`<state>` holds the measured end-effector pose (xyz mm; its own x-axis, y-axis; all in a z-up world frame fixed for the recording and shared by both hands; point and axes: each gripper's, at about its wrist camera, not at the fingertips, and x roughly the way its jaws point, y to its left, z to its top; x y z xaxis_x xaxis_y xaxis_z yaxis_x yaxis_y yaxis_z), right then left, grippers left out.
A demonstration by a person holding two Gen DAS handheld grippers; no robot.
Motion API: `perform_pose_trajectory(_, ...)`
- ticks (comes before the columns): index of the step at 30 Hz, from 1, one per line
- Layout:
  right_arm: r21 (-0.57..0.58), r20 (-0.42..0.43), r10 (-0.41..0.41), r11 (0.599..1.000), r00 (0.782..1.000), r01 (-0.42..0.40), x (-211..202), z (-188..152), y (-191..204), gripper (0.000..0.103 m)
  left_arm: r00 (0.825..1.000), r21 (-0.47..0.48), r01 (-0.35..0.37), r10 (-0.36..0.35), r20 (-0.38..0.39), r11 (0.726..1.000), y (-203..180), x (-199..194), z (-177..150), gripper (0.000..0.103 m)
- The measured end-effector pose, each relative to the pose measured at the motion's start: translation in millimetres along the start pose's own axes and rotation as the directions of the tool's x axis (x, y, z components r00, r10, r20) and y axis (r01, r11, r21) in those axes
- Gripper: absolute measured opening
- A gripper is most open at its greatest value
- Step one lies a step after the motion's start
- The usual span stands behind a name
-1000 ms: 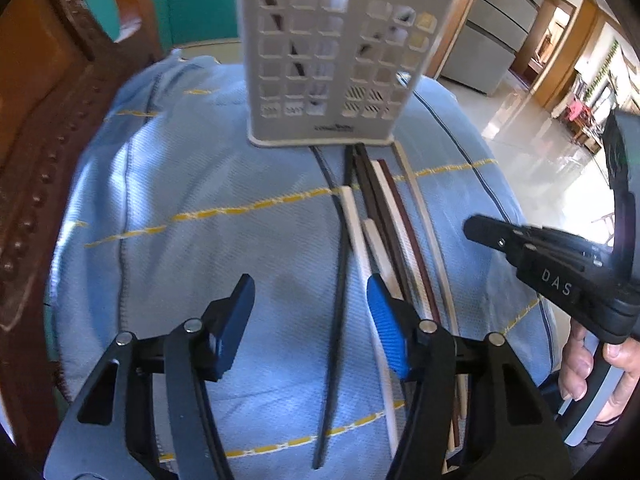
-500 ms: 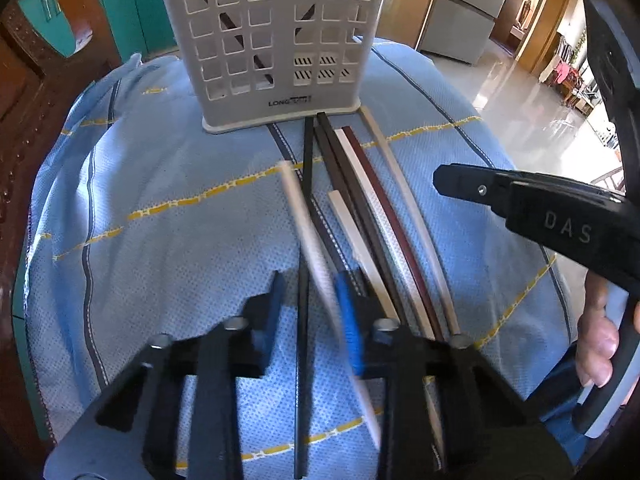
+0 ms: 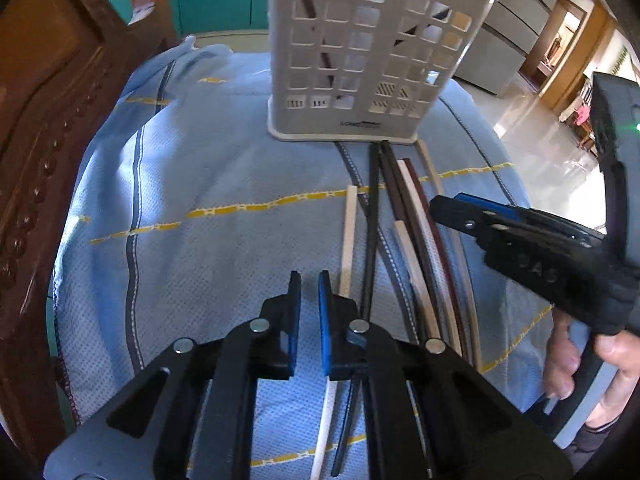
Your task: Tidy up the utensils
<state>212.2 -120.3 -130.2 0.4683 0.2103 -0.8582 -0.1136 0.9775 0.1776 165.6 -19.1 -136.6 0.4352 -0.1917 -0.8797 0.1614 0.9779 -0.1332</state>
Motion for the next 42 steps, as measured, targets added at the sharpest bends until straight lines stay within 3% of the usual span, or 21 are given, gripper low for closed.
perform_pose_trajectory(2,-0.021,-0.002,-0.027,0.999,1.000,0.027,-0.4,-0.7,3.2,0.028,1.000,0.003,-0.005,0.005,0.001,1.000,-0.7,-0.3,-0.7,0.012)
perform_pose_trajectory(5,-0.032,-0.032,-0.003,0.999,0.999,0.002,-3.1,-5.5,1.4,0.014,1.000,0.005,-0.009,0.009,0.007,1.000,5.1,-2.6,-0.9,0.019)
perform_pose_trajectory(10,-0.083,-0.038,-0.032,0.996,0.999,0.029,-20.3,-24.3,1.9,0.007,1.000,-0.007,-0.006,0.006,0.015,1.000,6.0,-3.4,1.2,0.027)
perform_pose_trajectory(15,-0.046,-0.026,-0.018,0.999,1.000,0.017,-24.6,-26.6,-8.9,0.007,1.000,0.009,-0.014,0.014,0.009,1.000,-1.1,-0.6,1.2,0.034)
perform_pose_trajectory(17,-0.015,-0.030,0.001,1.000,1.000,-0.002,-23.9,-23.6,-12.1,0.012,1.000,0.014,-0.020,0.019,0.005,1.000,-4.0,1.5,0.5,0.035)
perform_pose_trajectory(19,0.015,-0.038,0.030,0.999,0.999,-0.030,-22.0,-22.0,-14.3,0.027,1.000,0.024,-0.024,0.024,-0.003,0.999,-7.6,5.3,0.2,0.036)
perform_pose_trajectory(20,0.017,-0.038,0.036,0.999,0.999,-0.036,-20.7,-21.4,-12.3,0.028,1.000,0.031,-0.029,0.029,-0.007,0.999,-9.4,7.6,-0.1,0.036)
perform_pose_trajectory(28,-0.048,-0.012,-0.036,0.998,0.999,0.035,-11.7,-20.3,3.1,0.028,0.997,0.065,-0.075,0.074,0.006,0.995,-17.5,10.6,-4.1,0.036)
perform_pose_trajectory(30,-0.058,-0.014,-0.042,0.997,0.999,0.041,-10.7,-21.1,6.5,0.016,0.997,0.069,-0.081,0.081,0.010,0.994,-17.0,11.2,-4.0,0.034)
perform_pose_trajectory(35,-0.042,-0.039,-0.006,0.999,0.999,0.005,-14.2,-23.5,-0.1,0.014,0.996,0.054,-0.091,0.090,0.014,0.994,-12.6,9.3,-4.2,0.010)
perform_pose_trajectory(39,-0.033,-0.031,0.002,0.999,1.000,-0.003,-28.0,-24.4,-10.2,0.004,0.996,0.033,-0.087,0.086,0.024,0.996,-5.1,3.0,-4.5,0.007)
perform_pose_trajectory(42,-0.033,-0.025,0.001,0.999,1.000,-0.002,-34.2,-24.0,-15.3,0.004,0.995,0.036,-0.088,0.087,0.047,0.995,-3.5,-5.2,-3.5,0.007)
